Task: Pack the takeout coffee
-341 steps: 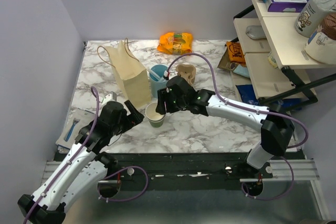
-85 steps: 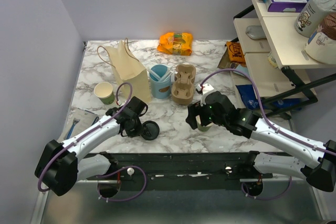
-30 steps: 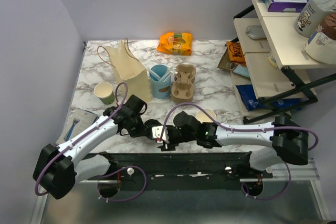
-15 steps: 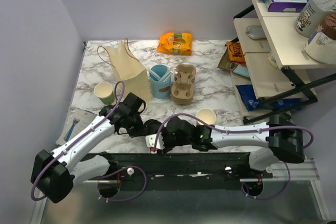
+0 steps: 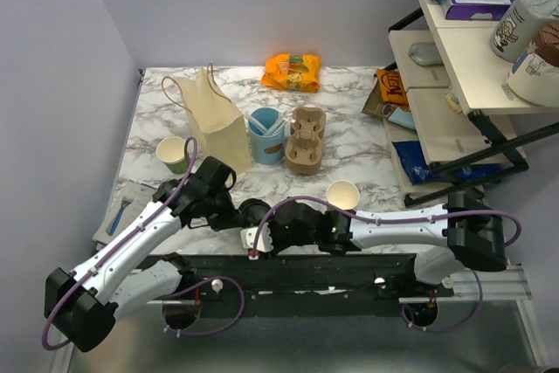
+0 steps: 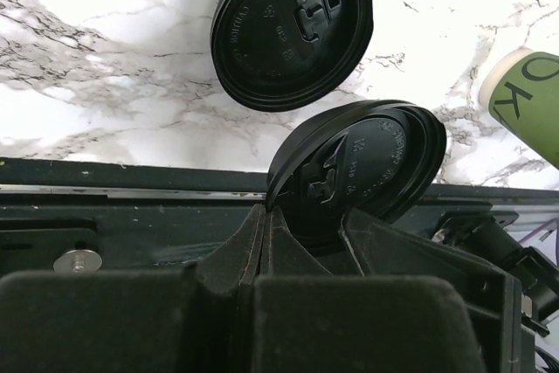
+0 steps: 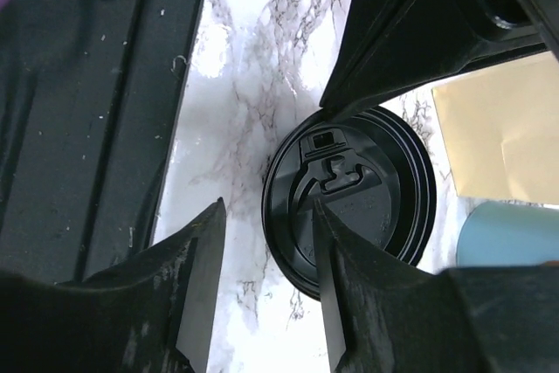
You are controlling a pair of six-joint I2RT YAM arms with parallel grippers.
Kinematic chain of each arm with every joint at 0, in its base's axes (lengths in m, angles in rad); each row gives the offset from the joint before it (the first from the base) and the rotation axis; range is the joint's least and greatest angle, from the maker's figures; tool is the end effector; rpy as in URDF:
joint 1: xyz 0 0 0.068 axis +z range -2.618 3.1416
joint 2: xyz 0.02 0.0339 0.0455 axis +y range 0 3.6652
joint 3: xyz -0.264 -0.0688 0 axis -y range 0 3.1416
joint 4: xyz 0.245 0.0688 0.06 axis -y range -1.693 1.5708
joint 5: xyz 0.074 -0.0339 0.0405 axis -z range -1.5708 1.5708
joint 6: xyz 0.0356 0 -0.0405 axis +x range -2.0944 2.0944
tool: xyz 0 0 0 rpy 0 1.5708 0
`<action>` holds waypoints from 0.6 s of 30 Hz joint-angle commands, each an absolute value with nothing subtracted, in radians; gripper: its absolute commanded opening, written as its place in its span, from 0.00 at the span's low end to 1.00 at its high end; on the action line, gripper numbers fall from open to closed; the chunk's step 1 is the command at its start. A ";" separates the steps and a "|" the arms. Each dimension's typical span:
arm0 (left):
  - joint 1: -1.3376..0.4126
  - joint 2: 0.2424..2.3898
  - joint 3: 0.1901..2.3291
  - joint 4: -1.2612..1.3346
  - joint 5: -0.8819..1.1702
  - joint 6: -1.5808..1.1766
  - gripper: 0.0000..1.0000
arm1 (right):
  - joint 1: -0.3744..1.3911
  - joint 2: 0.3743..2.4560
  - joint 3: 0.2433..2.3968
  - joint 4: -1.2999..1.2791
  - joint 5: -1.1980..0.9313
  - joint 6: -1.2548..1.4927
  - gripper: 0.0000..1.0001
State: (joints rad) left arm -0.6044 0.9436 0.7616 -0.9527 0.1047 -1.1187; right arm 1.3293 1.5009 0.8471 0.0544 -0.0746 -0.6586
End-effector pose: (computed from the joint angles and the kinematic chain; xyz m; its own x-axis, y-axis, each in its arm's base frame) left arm 0.1321 -0.0957 0.2428 -0.8669 -0.4885 -0.0993 -0.4081 0.8099 -0.4213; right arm 0.0747 0.3142 0.2137 0.4949 -0.5426 -0.6787 -0.8600 -0.1939 -0.4721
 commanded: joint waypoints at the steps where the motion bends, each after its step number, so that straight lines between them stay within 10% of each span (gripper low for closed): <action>1: -0.611 0.923 0.778 -0.963 0.152 -1.120 0.00 | 1.338 1.539 0.880 0.041 -0.026 -0.684 0.49; 11: -0.611 0.922 0.752 -0.940 0.172 -1.118 0.00 | 1.353 1.563 0.908 0.020 -0.009 -0.695 0.02; 15: -0.611 0.919 0.770 -0.940 0.164 -1.112 0.00 | 1.358 1.536 0.897 0.023 -0.006 -0.681 0.01; 17: -0.611 0.917 0.796 -0.949 0.149 -1.106 0.25 | 1.359 1.508 0.890 0.021 -0.009 -0.672 0.01; 18: -0.609 0.908 0.802 -0.951 0.144 -1.101 0.54 | 1.361 1.496 0.879 0.021 -0.008 -0.661 0.01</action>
State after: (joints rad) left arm -0.6044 0.9329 0.7609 -0.9451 0.1390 -1.1152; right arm 1.3441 1.5501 0.8787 0.0189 -0.0231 -0.6819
